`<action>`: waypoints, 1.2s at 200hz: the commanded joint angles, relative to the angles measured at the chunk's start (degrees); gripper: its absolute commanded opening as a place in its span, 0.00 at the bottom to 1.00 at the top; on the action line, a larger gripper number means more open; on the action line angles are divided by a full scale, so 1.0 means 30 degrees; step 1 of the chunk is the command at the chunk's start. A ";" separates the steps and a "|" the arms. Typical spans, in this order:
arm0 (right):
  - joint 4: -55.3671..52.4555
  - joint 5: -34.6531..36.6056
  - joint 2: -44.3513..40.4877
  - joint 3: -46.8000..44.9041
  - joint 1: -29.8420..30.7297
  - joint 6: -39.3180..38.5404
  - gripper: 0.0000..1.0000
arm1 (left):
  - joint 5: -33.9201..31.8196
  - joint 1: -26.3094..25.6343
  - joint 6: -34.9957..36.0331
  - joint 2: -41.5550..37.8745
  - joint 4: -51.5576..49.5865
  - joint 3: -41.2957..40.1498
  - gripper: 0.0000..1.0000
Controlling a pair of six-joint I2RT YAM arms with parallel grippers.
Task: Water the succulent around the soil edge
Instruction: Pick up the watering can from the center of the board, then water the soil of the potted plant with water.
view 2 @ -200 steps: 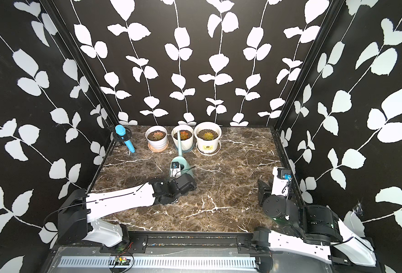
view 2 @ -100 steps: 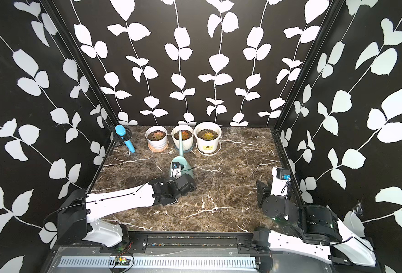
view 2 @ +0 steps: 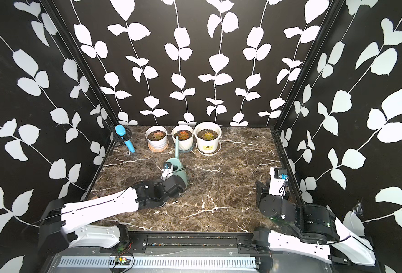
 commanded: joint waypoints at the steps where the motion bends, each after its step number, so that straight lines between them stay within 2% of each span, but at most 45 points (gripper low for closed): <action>1: 0.0427 0.0492 0.0387 0.0383 -0.0079 -0.0445 0.42 | -0.1391 0.0066 0.0810 -0.1961 -0.1790 0.0317 0.00; 32: 0.0679 0.0685 0.0944 0.0976 -0.0079 -0.1120 0.42 | -0.2003 0.0144 0.1099 -0.3640 -0.4691 0.1868 0.00; 69: 0.1308 0.0770 0.1530 0.1301 -0.0079 -0.1948 0.41 | -0.2083 0.0727 0.1260 -0.4114 -0.7251 0.4322 0.00; 103: 0.1441 0.0773 0.1624 0.1430 -0.0080 -0.2246 0.42 | -0.1387 0.1782 0.1850 -0.3625 -0.8422 0.6203 0.00; 128: 0.1326 0.0914 0.1511 0.1554 -0.0097 -0.2361 0.43 | -0.0476 0.3241 0.3193 -0.3389 -0.9298 0.7186 0.00; 157: 0.1511 0.1437 0.1144 0.1381 -0.0106 -0.2677 0.45 | 0.1548 0.5729 0.5819 -0.4377 -0.8897 0.7012 0.00; 177: 0.2165 0.1880 0.0766 0.0927 -0.0106 -0.3381 0.45 | 0.0806 0.5940 0.8453 -0.5481 -0.7688 0.5964 0.00; 192: 0.2578 0.2089 0.0658 0.0590 -0.0108 -0.3946 0.46 | 0.1254 0.6333 1.0115 -0.6107 -0.6884 0.5167 0.00; 226: 0.2647 0.2371 0.1119 0.0649 -0.0159 -0.4864 0.46 | 0.3364 0.7966 1.0863 -0.5664 -0.7381 0.5011 0.00; 240: 0.3095 0.2334 0.1529 0.1015 -0.0246 -0.6089 0.45 | 0.3904 0.8773 1.0902 -0.5297 -0.7584 0.5186 0.00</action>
